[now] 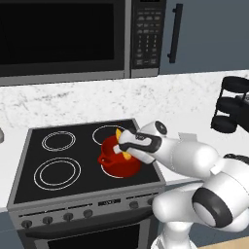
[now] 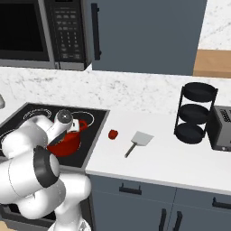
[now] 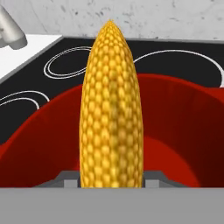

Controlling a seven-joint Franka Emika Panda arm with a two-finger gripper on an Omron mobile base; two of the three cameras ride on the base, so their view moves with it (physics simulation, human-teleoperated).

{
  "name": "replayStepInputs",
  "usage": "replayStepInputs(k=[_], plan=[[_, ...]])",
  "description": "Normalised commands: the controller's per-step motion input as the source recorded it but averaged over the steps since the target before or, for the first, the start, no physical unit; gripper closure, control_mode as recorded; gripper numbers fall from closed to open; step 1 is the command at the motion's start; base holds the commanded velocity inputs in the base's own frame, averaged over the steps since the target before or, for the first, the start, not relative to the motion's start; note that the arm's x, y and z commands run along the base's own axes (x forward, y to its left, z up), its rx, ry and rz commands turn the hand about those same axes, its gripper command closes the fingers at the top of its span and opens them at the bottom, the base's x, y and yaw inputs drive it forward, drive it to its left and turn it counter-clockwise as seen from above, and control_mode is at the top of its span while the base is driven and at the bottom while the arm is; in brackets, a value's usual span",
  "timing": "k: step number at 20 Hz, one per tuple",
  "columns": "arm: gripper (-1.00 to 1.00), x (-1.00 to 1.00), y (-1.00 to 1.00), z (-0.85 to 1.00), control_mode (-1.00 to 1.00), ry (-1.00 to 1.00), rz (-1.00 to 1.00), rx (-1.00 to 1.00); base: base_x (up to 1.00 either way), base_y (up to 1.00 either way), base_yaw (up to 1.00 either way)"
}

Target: Put the corn and bell pepper in the pot. Retrieve the spatula and lightly stir the vegetables in the pot.

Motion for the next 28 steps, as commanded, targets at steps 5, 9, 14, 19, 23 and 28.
replayStepInputs(k=[5, 9, 14, 19, 23, 28], plan=[[1.0, 0.01, 0.02, 0.0, -1.0, 0.0, -0.03, 0.01, 0.0, 0.0, 0.0], [1.0, 0.0, 0.0, 0.0, -1.0, 0.0, -0.02, 0.0, 0.0, 0.0, 0.0], [-1.0, 0.0, 0.07, -0.01, -1.0, 0.0, -0.02, 0.0, 0.0, 0.0, 0.0], [-1.0, 0.02, 0.07, 0.0, -1.0, 0.04, 0.0, 0.0, 0.0, 0.0, 0.0], [-1.0, 0.04, 0.07, 0.0, -1.0, 0.04, 0.0, 0.0, 0.0, 0.0, 0.0], [-1.0, 0.0, 0.0, 0.54, -1.0, -0.03, 0.0, 0.0, 0.0, 0.0, 0.0]])
